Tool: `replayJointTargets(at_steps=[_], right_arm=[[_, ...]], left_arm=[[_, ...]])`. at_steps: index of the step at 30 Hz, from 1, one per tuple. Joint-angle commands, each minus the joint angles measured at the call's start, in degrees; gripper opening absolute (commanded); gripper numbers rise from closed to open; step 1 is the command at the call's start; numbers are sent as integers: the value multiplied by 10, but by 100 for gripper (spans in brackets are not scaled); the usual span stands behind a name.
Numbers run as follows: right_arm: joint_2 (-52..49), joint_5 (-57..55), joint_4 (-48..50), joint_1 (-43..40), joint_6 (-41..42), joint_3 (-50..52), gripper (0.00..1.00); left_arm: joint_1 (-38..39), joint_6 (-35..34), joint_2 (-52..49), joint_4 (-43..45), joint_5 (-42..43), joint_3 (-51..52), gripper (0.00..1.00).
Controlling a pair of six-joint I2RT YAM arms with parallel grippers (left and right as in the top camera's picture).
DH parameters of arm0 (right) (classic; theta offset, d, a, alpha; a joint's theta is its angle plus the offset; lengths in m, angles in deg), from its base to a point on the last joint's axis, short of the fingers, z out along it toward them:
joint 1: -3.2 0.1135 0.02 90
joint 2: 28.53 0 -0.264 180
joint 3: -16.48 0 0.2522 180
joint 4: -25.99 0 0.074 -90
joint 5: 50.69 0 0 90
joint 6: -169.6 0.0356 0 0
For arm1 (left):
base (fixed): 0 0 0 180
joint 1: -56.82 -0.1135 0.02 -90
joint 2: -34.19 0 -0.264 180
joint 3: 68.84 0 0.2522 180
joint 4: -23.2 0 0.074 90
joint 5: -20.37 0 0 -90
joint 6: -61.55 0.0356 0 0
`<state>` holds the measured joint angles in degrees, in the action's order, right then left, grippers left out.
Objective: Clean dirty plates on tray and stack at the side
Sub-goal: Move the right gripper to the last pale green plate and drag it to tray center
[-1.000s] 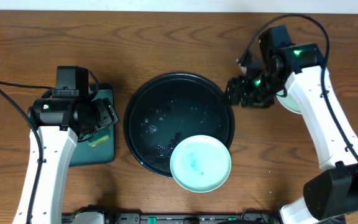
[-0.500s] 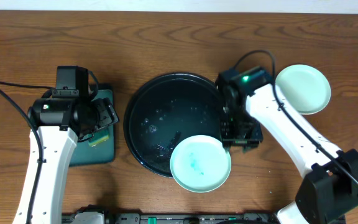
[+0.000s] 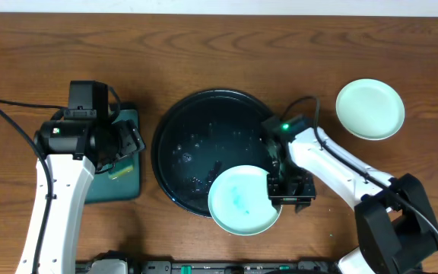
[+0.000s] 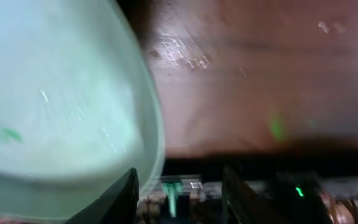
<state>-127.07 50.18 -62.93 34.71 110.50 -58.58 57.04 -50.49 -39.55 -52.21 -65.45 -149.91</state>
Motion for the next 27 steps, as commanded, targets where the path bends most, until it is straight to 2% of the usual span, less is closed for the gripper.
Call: replayJointTargets(at_steps=[1, 4, 5, 7, 9, 10, 21, 27], right_arm=[[6, 28, 39, 9, 15, 24, 41], [6, 36, 62, 11, 19, 35, 41], [6, 35, 69, 12, 22, 38, 38], [6, 35, 75, 12, 28, 42, 27], [6, 35, 80, 12, 30, 44, 6], [6, 35, 81, 12, 30, 44, 1], [6, 21, 114, 12, 29, 44, 1], [7, 21, 174, 11, 25, 38, 2]], left_arm=[[2, 6, 1, -2, -1, 0, 81], [2, 6, 1, -2, -1, 0, 81], [2, 6, 1, -2, -1, 0, 81], [2, 6, 1, -2, -1, 0, 81], [2, 6, 1, -2, -1, 0, 81], [2, 6, 1, -2, -1, 0, 81], [2, 6, 1, -2, -1, 0, 81], [2, 6, 1, -3, -1, 0, 81]])
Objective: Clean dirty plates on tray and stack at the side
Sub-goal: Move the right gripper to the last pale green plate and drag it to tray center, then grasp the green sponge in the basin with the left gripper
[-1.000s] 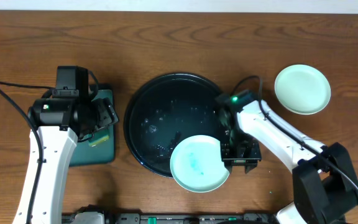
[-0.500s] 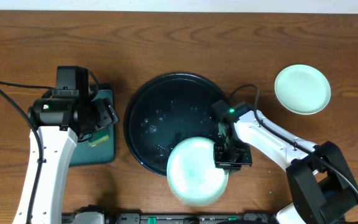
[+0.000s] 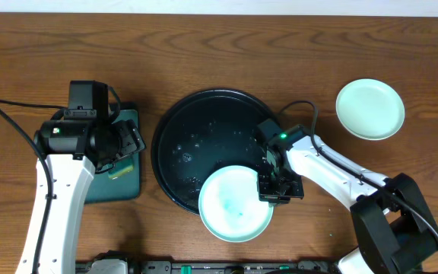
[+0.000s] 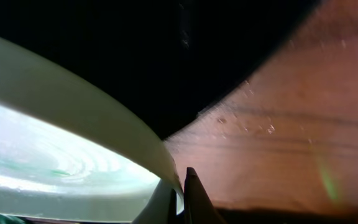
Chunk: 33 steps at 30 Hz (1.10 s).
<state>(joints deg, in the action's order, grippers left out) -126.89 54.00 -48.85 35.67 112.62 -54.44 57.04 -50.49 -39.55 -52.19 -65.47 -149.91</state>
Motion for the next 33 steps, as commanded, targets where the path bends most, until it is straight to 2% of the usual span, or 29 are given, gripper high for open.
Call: replayJointTargets(at_steps=[1, 9, 14, 19, 25, 28, 33], right_arm=[[6, -16, 42, 1, 4, -7, 1], [6, -16, 111, -10, 10, -64, 2], [2, -35, 181, -45, 26, -73, 2], [-54, -64, 226, -87, 3, -73, 1], [-88, -54, 248, -88, -33, -73, 1], [-88, -49, 253, -88, -35, -73, 1], [-88, -35, 253, -88, -35, -73, 1]], left_arm=[[2, 6, 1, -3, -1, 0, 81], [2, 6, 1, -3, -1, 0, 81], [2, 6, 1, -2, -1, 0, 81], [2, 21, -1, -1, -12, 0, 81], [-7, 19, -21, 15, -80, 27, 70], [-27, 4, -38, 39, -76, 58, 68], [-70, 3, -73, 99, -13, 102, 63]])
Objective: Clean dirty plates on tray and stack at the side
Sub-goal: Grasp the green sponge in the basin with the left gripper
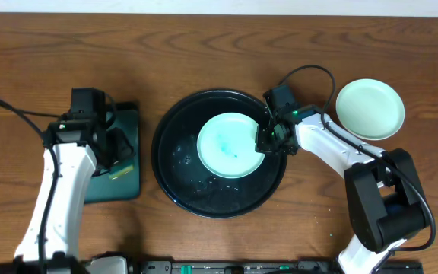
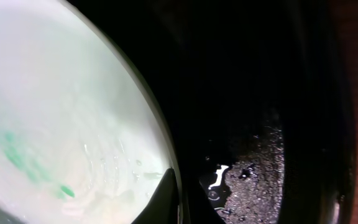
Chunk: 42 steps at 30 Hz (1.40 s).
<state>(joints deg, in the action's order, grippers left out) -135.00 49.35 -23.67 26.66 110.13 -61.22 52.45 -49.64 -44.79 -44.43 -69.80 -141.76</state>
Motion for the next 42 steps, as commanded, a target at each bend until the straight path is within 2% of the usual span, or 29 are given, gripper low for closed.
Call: replayJointTargets(at_steps=[1, 9, 12, 17, 22, 24, 32, 37, 42], right_arm=[[-7, 12, 1, 2, -11, -5, 1], [-7, 27, -6, 3, -23, -5, 1], [-7, 27, -10, 2, -24, -5, 1], [-7, 28, -19, 3, -24, -5, 1], [-7, 29, -30, 3, -26, -5, 1], [-7, 29, -33, 3, -25, -5, 1], [-7, 29, -34, 3, -25, -5, 1], [-7, 29, -36, 3, -25, -5, 1], [-7, 29, -36, 3, -25, -5, 1]], left_arm=[[-29, -5, -28, 31, 32, 25, 62], [-65, -5, -127, 114, 32, 37, 55], [-71, -5, -164, 132, 31, 37, 48], [-71, -5, -231, 179, 31, 37, 43], [-71, -3, -233, 204, 31, 34, 21], [-71, -3, -228, 203, 31, 28, 8], [-71, 6, -154, 185, 31, 26, 7], [-71, 15, -53, 167, 31, 26, 7], [-68, 59, 71, 167, 32, 26, 7]])
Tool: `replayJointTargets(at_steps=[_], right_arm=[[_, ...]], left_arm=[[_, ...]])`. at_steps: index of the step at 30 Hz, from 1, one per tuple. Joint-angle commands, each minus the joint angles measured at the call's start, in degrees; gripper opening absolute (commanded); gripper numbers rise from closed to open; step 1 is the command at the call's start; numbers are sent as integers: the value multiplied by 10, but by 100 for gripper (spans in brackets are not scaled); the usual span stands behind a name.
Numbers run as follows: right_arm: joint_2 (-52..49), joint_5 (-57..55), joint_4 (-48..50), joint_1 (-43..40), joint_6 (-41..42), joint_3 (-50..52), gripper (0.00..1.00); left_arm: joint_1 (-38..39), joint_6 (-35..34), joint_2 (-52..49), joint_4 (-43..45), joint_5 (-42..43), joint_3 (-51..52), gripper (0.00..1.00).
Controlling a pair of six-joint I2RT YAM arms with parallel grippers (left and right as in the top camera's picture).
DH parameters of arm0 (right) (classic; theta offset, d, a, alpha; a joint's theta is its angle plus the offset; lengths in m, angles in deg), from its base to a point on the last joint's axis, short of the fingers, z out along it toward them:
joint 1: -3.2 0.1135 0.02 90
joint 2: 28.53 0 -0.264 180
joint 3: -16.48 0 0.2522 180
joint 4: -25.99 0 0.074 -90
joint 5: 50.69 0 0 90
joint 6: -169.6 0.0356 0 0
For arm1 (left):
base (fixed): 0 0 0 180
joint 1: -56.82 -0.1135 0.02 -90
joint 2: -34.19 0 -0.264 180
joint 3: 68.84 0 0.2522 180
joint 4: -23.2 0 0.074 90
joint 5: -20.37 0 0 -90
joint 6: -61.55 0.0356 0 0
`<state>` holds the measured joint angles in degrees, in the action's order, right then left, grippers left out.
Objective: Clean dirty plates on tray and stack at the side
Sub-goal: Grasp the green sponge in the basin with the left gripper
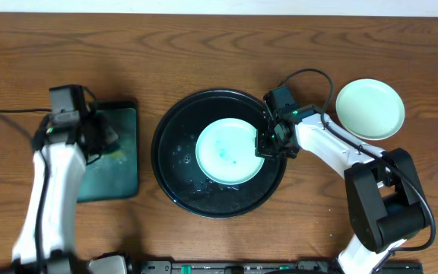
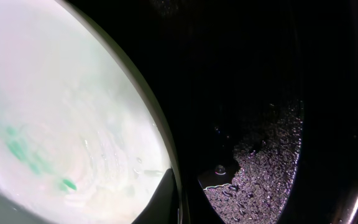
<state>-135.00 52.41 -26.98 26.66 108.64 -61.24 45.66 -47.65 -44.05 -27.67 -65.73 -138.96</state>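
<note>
A pale green plate [image 1: 229, 151] with green smears lies in the round black tray [image 1: 175, 179], a little right of its middle. My right gripper [image 1: 265, 146] is shut on the plate's right rim. In the right wrist view the smeared plate [image 2: 55, 112] fills the left, with my gripper [image 2: 180, 200] pinching its edge over the wet tray floor [image 2: 260, 174]. My left gripper [image 1: 99, 139] hovers over the left part of a dark green mat [image 1: 120, 164]; it is blurred, so its jaws cannot be read.
A clean pale green plate [image 1: 369, 109] sits on the wooden table [image 1: 219, 53] at the right, beyond the tray. Water drops lie on the tray floor left of the dirty plate. The right arm's cable loops above the tray's right rim.
My left arm has swung to the left, over the mat's left edge. The plate sits a touch further left in the tray, with my right gripper still shut on its rim.
The dirty plate first hung over the tray's front rim with my right gripper open at its right edge. Then that gripper was shut on the rim. Later the plate lay inside the tray near its middle, and it remains there, still held.
</note>
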Motion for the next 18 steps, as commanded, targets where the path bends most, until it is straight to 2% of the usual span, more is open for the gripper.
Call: replayJointTargets(at_steps=[1, 10, 18], right_arm=[[-7, -1, -3, 3, -10, -5, 1], [-7, -1, -3, 3, -15, -5, 1], [-7, -1, -3, 3, -15, -5, 1]], left_arm=[[2, 52, 88, 0, -9, -2, 7], [17, 144, 256, 19, -9, -2, 7], [17, 151, 264, 18, -9, -2, 7]])
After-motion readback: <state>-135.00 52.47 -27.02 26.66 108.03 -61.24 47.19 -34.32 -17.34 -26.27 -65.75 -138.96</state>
